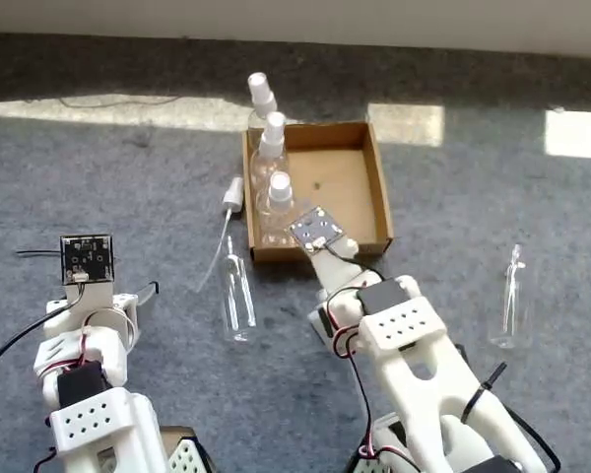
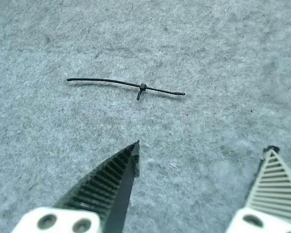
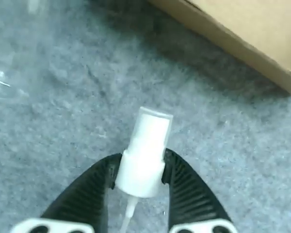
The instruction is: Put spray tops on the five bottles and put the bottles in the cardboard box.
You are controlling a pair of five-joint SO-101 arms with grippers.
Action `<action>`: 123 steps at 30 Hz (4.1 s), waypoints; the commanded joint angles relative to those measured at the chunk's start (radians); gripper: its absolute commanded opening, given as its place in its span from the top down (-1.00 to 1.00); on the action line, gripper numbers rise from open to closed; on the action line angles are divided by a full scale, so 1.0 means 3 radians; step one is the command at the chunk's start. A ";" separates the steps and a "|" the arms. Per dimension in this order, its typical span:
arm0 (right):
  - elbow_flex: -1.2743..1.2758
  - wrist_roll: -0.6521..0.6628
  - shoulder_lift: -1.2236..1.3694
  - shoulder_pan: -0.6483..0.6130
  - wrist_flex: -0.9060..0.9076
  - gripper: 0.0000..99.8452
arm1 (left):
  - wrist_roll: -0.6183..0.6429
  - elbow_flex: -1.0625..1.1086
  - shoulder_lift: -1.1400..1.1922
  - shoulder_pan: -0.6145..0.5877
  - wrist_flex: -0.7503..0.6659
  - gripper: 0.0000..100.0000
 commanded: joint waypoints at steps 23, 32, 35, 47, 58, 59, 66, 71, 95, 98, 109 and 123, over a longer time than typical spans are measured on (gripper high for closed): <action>-0.2105 0.0563 0.0678 0.2570 0.1036 0.41 | -0.0026 -0.0018 -0.0043 0.0049 -0.0066 0.31; -0.3179 0.0629 0.2381 0.2775 0.1143 0.29 | -0.0026 -0.0018 -0.0043 0.0049 -0.0066 0.31; -0.3434 0.0634 0.2683 0.2831 0.1143 0.29 | -0.0026 -0.0018 -0.0043 0.0049 -0.0066 0.31; -0.3685 0.0644 0.3347 0.2851 0.1112 0.29 | -0.0026 0.0018 -0.0043 0.0049 -0.0072 0.31; -0.3685 0.0639 0.3399 0.3030 0.1112 0.43 | -0.0026 0.0018 -0.0043 0.0049 -0.0072 0.31; -0.3690 0.0639 0.3399 0.3041 0.1112 0.43 | -0.0026 0.0018 -0.0043 0.0049 -0.0072 0.31; -0.3854 0.0639 0.3399 0.3051 0.1143 0.48 | -0.0026 0.0018 -0.0043 0.0049 -0.0072 0.31; -0.3838 0.0639 0.3404 0.3035 0.1143 0.68 | -0.0026 0.0018 -0.0043 0.0049 -0.0072 0.31; -0.3685 0.0235 0.1869 0.2816 0.1107 0.79 | -0.0230 -0.0217 -0.0013 0.0437 0.0097 0.31; -0.3189 0.0240 0.1378 0.2657 0.0913 0.79 | -0.0235 -0.0729 -0.0008 0.0719 0.0726 0.31; -0.1082 0.0261 -0.0407 0.2529 0.0003 0.79 | -0.0537 -0.2585 0.0084 0.2294 0.2629 0.31; -0.1179 0.0471 -0.0228 0.2647 0.0243 0.79 | 0.0578 -0.4212 0.2770 0.3491 0.2690 0.31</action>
